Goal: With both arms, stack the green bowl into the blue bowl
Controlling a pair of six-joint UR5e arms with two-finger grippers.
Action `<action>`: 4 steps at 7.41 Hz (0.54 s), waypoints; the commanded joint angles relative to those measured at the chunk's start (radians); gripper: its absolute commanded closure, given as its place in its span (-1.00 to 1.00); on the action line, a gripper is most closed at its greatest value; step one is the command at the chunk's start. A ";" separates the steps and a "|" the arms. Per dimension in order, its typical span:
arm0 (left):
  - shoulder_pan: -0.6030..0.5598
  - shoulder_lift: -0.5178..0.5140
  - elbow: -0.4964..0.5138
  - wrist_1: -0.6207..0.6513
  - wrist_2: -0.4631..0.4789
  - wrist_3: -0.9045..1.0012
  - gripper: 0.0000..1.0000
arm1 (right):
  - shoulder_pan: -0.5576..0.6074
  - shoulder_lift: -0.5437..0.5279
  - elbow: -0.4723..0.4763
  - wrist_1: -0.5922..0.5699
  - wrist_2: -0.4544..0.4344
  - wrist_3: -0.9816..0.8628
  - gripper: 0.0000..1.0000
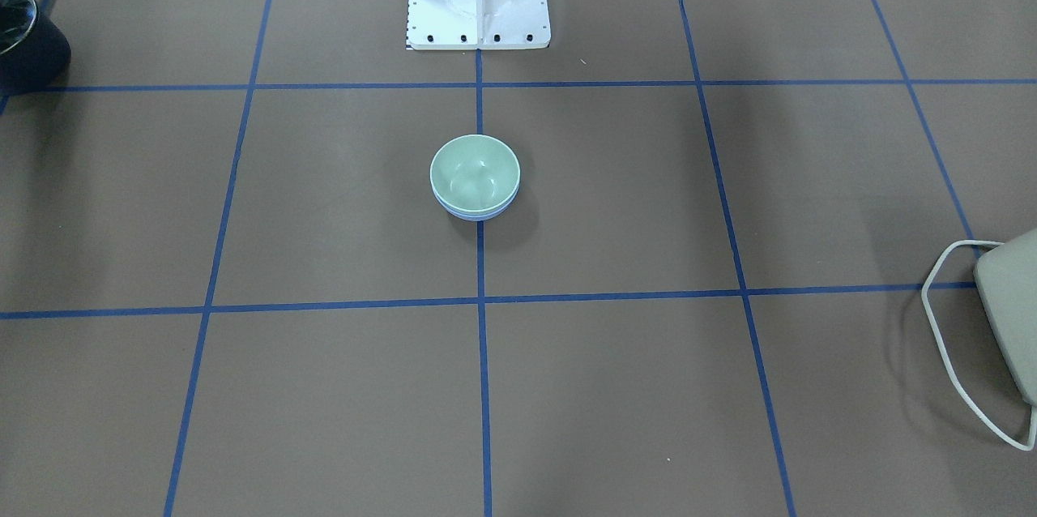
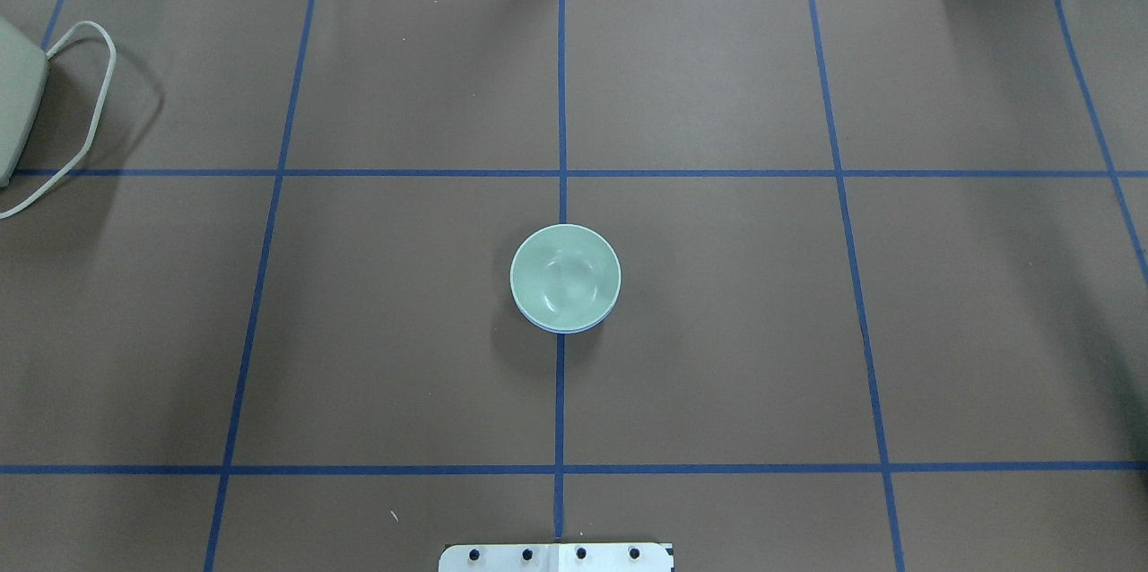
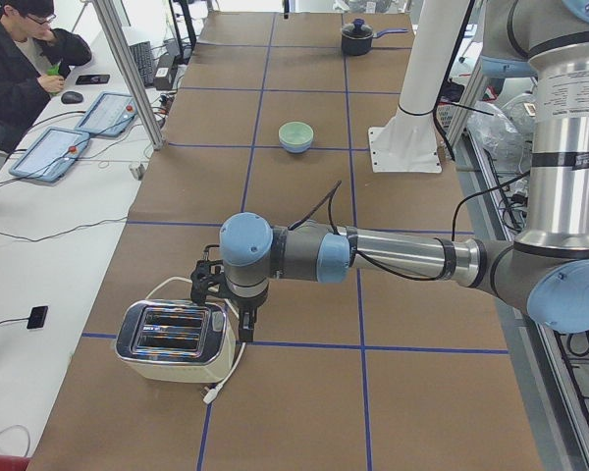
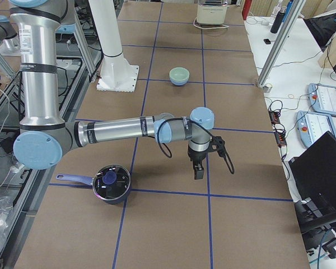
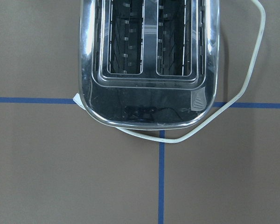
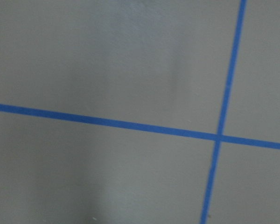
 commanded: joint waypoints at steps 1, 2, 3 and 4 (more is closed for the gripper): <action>0.005 0.022 -0.008 -0.003 -0.002 0.002 -0.97 | 0.115 -0.076 0.002 0.001 0.012 -0.076 -1.00; 0.005 0.007 0.001 -0.002 0.002 -0.007 -0.97 | 0.155 -0.076 -0.004 -0.002 0.023 -0.076 -1.00; 0.005 0.011 -0.006 -0.003 0.002 0.000 -0.97 | 0.177 -0.083 -0.004 -0.008 0.029 -0.070 -1.00; 0.005 0.023 -0.008 -0.003 0.001 0.002 -0.97 | 0.195 -0.093 -0.004 0.001 0.052 -0.068 -1.00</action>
